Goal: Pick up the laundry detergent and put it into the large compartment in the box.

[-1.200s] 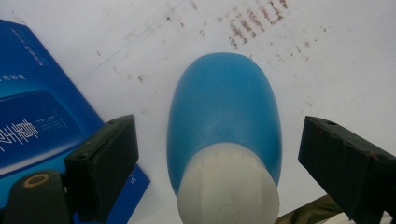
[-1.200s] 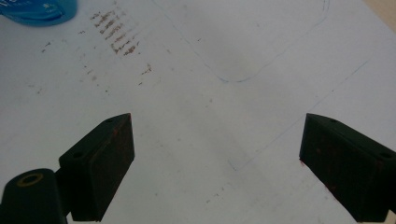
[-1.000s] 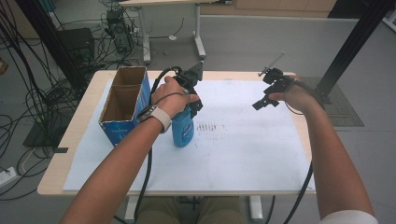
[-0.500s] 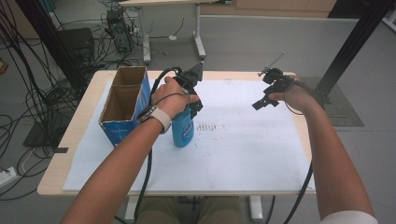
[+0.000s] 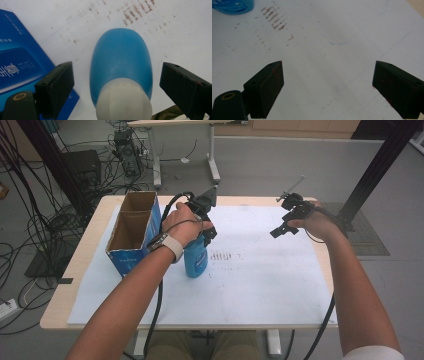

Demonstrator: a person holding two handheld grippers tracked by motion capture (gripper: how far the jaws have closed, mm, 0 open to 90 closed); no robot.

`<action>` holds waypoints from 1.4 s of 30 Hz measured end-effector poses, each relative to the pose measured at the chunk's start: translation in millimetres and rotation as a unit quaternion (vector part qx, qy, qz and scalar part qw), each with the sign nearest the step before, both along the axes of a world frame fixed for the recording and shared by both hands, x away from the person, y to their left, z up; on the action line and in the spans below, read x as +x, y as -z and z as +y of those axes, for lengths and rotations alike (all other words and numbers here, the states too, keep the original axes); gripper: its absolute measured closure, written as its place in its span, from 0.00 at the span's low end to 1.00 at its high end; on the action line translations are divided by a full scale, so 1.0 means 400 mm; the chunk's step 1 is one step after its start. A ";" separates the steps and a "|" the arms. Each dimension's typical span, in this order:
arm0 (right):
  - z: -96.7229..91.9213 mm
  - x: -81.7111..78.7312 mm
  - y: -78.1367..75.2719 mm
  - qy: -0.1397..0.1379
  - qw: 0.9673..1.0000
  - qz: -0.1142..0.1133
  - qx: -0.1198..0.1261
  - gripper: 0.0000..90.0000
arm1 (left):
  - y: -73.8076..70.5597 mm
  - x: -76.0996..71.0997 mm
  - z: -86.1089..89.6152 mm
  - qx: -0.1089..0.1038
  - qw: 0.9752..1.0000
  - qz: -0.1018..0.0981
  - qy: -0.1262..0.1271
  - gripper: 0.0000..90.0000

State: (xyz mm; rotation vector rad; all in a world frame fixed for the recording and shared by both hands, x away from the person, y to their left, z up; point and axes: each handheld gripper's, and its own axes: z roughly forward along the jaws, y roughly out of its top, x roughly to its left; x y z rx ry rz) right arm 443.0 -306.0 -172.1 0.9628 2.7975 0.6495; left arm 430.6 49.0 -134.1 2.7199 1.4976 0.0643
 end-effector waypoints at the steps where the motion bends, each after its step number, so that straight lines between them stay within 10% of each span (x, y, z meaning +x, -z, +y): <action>1: 0.000 0.000 0.000 0.000 1.000 0.000 0.000 0.11 | -0.001 0.002 0.000 0.002 1.000 0.001 0.002 0.14; 42: -0.005 -0.001 0.001 0.002 1.000 0.001 0.001 0.11 | 0.001 0.001 0.001 0.000 1.000 -0.001 -0.001 0.14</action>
